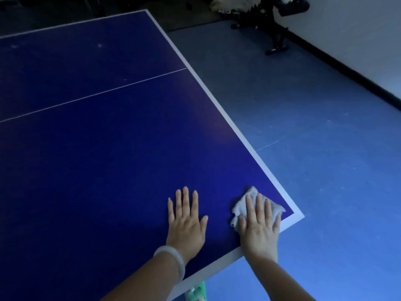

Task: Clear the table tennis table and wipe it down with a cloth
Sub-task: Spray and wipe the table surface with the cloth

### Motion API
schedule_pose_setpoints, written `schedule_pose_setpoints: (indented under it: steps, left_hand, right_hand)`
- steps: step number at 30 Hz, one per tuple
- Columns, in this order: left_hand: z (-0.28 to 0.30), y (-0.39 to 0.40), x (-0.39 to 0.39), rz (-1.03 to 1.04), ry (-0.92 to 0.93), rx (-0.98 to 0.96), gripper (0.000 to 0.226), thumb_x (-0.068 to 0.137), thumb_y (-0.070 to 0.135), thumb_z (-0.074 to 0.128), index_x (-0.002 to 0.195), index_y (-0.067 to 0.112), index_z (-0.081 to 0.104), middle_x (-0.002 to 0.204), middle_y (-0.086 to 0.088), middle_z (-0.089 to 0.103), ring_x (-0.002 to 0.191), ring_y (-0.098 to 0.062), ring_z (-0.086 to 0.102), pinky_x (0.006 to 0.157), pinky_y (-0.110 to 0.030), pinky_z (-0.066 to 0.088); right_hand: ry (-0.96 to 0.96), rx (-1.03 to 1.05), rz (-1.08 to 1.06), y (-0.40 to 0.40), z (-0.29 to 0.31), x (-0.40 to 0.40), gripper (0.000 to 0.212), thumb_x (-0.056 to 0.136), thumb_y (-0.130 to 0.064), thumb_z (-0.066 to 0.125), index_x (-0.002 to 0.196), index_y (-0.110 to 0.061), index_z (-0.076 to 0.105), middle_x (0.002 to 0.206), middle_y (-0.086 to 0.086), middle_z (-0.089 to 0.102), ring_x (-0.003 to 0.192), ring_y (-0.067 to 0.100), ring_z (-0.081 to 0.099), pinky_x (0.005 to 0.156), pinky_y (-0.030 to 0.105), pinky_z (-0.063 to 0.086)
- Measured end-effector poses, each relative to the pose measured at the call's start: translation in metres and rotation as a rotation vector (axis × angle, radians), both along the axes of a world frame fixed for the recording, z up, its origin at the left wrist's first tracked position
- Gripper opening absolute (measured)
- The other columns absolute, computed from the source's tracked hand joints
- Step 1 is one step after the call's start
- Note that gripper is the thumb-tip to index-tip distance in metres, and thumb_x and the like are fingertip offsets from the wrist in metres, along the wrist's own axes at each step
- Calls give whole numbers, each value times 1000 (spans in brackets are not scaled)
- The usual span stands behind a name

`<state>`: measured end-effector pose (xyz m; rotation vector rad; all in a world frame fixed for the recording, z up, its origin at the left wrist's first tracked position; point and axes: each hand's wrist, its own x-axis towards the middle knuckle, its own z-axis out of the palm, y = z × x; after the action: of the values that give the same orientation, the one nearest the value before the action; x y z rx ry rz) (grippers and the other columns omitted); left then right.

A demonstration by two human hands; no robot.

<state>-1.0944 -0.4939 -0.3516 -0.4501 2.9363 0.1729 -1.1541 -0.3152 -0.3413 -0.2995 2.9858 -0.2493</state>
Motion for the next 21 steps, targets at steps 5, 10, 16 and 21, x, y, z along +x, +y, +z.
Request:
schedule_pose_setpoints:
  steps: [5,10,16,21]
  left_hand:
    - [7,0,-1,1,-49,39,84,85,65,-5,151,14,-9,159,-14,-16,146,-32,-19,118,-52,-9]
    - [13,13,-5,100,-137,72,84,91,69,9,147,17,-25,155,-10,-30,144,-28,-28,118,-48,-13]
    - [25,56,-30,368,-225,138,83,99,57,28,152,11,-16,158,-10,-25,147,-28,-20,121,-45,-4]
    - [40,134,-66,532,-249,161,75,102,49,29,154,9,-8,161,-12,-15,149,-30,-11,122,-42,3]
  right_hand:
    - [-85,21,264,15,7,-3,67,102,-47,0,146,-21,44,154,5,37,143,28,32,112,53,23]
    - [-35,5,207,61,13,-45,71,101,-50,-1,144,-20,48,150,7,43,139,30,40,112,53,25]
    - [-274,-240,17,96,5,-103,58,101,-47,35,154,-28,21,144,0,42,124,23,43,99,38,40]
    - [-513,-374,112,135,15,-151,30,101,-38,42,123,-19,48,116,6,60,105,26,58,86,37,47]
